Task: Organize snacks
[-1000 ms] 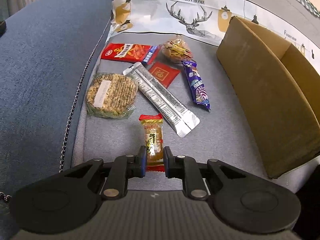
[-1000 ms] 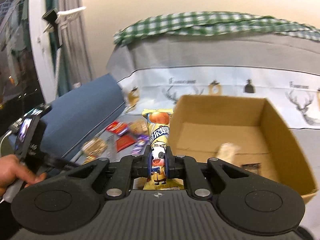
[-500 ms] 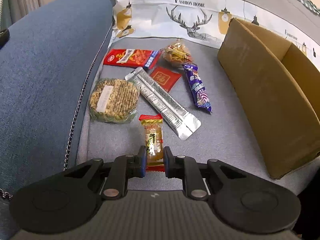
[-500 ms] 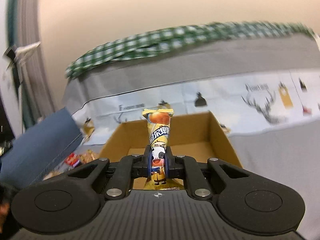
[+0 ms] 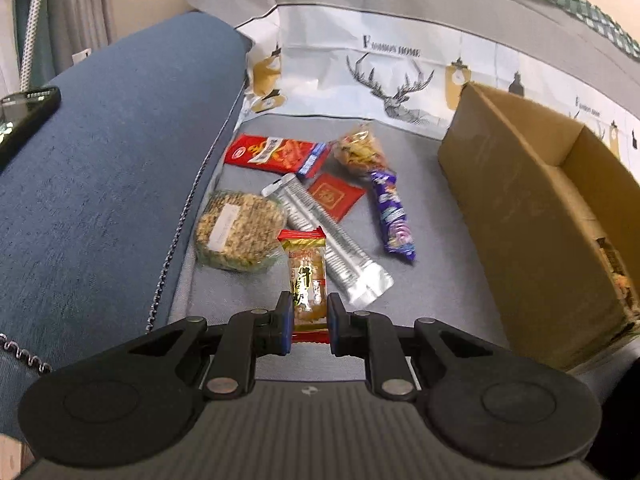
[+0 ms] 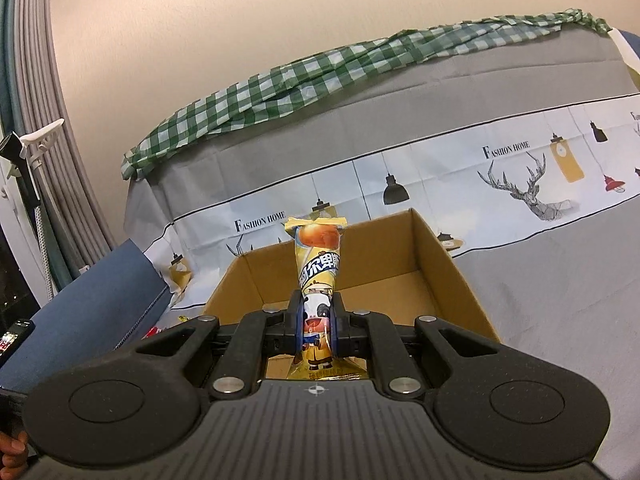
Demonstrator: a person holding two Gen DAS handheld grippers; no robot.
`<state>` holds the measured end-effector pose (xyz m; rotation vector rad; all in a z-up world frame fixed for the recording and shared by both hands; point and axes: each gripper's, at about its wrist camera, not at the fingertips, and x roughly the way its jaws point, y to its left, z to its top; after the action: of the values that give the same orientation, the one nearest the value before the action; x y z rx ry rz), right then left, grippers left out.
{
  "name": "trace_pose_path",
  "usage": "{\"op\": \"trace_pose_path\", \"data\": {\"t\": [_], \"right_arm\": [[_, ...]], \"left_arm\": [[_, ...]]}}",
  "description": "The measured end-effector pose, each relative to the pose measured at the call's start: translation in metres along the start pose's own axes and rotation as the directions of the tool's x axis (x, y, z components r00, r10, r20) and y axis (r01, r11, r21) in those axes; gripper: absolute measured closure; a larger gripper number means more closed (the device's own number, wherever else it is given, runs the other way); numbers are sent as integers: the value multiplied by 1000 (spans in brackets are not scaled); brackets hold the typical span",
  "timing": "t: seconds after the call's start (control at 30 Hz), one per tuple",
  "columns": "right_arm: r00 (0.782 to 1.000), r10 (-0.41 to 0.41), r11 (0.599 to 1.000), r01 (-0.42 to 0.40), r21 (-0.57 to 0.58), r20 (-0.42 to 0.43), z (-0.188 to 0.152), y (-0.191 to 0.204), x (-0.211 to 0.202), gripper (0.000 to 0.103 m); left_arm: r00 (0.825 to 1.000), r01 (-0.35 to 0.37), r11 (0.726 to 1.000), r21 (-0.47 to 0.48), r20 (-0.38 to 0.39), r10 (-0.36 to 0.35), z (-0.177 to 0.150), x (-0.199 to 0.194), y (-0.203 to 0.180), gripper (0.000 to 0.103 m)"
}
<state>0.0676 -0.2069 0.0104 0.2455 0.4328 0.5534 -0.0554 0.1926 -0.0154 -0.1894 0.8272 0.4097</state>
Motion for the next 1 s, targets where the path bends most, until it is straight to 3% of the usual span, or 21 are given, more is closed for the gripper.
{"op": "trace_pose_path", "data": {"t": [0.4, 1.0], "right_arm": [[1000, 3, 1000, -2, 8, -10, -1, -1, 4, 91], [999, -41, 999, 41, 28, -9, -2, -4, 6, 91]], "left_arm": [[989, 105, 993, 53, 100, -110, 31, -41, -61, 84], [944, 259, 950, 174, 160, -287, 78, -57, -167, 84]]}}
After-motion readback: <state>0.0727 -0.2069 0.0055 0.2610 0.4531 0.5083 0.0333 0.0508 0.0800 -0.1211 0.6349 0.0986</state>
